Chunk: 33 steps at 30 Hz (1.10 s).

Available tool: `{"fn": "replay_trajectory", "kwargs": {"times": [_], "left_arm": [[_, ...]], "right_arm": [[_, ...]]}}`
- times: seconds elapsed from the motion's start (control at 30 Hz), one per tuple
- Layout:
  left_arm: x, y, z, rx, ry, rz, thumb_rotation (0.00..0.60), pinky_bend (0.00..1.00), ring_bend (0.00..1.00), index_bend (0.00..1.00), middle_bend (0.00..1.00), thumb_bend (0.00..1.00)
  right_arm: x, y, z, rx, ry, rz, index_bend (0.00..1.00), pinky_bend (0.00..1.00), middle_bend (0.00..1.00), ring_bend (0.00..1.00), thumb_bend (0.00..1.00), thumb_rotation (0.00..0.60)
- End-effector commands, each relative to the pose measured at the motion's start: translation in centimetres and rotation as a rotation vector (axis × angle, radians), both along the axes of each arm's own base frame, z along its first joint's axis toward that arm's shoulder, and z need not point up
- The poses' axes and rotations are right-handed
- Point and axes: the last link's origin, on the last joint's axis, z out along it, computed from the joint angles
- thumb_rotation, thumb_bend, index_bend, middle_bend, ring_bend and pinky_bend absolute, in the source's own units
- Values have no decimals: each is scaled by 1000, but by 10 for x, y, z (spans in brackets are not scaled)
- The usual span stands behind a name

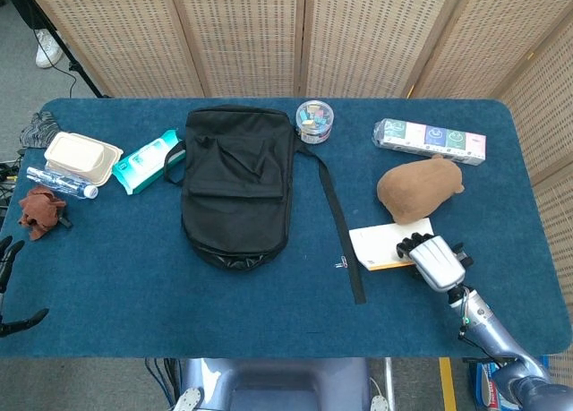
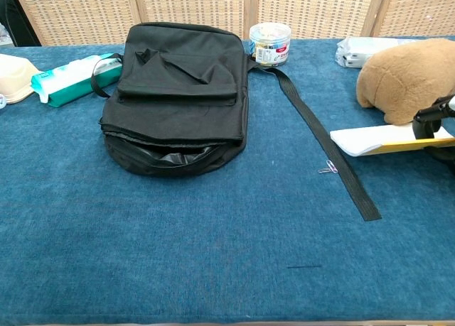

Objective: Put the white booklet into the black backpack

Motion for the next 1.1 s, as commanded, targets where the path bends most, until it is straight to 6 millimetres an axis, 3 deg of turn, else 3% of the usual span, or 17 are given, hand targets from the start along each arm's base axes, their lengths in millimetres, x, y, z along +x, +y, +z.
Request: {"fn": "replay_trajectory", "kwargs": {"times": [0.03,0.17,0.4,0.9,1.1], "left_arm": [[1,3,-2,-7,1,1,600,0,0,0,0,0],[3,11,-3,-10,0,-7,600,0,0,0,0,0],[15,45,-10,-53,47,-74,600,0,0,0,0,0],[61,115,-51,-309,84,-282,600,3,0,0,0,0],[87,139,-73,-373,110,-383,600,60,0,0,0,0]], "right_arm": [[5,-2,6,-20,-5,36,645,671,592,496,481,600],[11,-5,11,-38,-1,78,649,674,597,499,483,600],[26,-11,27,-86,9,175,651,676,601,502,484,600],[53,-8,53,-132,5,338,653,680,606,506,484,600],[61,-4,59,-130,7,384,653,680,607,506,484,600]]}}
